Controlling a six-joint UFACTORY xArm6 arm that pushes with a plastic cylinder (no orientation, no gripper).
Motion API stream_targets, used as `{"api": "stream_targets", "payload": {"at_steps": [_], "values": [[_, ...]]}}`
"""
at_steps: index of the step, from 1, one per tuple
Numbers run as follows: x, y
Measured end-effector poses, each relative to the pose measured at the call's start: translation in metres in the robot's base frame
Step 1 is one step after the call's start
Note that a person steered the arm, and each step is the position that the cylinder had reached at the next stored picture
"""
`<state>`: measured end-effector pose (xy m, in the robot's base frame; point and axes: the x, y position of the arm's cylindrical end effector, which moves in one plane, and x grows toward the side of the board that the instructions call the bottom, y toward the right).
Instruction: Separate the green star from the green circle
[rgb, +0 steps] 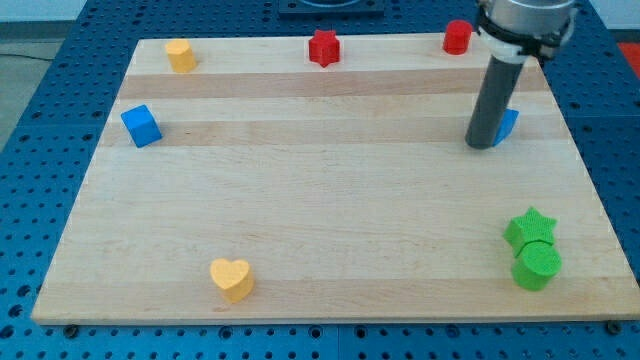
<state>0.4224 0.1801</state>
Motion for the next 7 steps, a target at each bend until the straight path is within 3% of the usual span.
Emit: {"api": "stream_targets", "payload": {"at_steps": [1,2,4,5,6,7], "values": [[0.012,0.055],[0.064,0.088],[0.132,0.052],[0.131,0.0],[0.125,-0.09],[0.096,-0.094]]}}
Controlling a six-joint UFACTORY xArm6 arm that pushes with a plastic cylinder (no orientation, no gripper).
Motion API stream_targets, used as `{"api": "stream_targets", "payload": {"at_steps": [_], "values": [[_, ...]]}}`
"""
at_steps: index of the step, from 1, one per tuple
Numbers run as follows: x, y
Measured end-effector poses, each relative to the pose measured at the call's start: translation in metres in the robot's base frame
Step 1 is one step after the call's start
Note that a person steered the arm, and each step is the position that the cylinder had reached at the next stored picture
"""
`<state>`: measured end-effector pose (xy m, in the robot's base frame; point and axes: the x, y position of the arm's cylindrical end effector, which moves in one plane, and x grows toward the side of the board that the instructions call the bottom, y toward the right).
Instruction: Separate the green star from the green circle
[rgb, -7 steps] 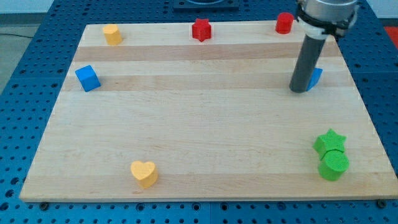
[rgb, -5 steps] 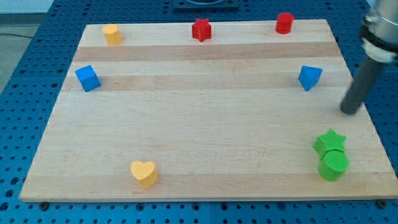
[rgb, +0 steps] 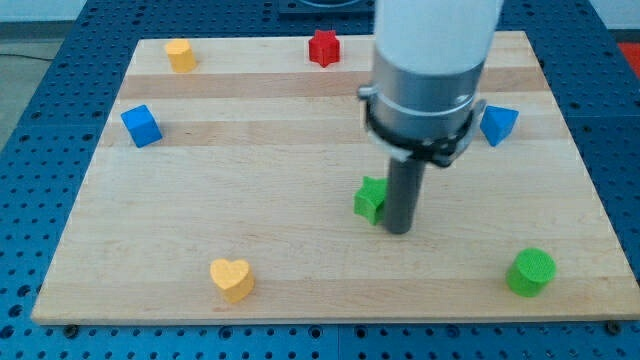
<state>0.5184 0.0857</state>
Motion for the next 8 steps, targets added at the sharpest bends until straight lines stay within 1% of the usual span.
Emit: {"api": "stream_targets", "payload": {"at_steps": [1,2,3,4,5,6,7,8], "values": [[-0.024,0.004],[-0.019,-0.12],[-0.011,-0.196],[-0.004,-0.177],[0.023,-0.275],[0.034,-0.348],[0.018,-0.338],[0.004,-0.29]]}}
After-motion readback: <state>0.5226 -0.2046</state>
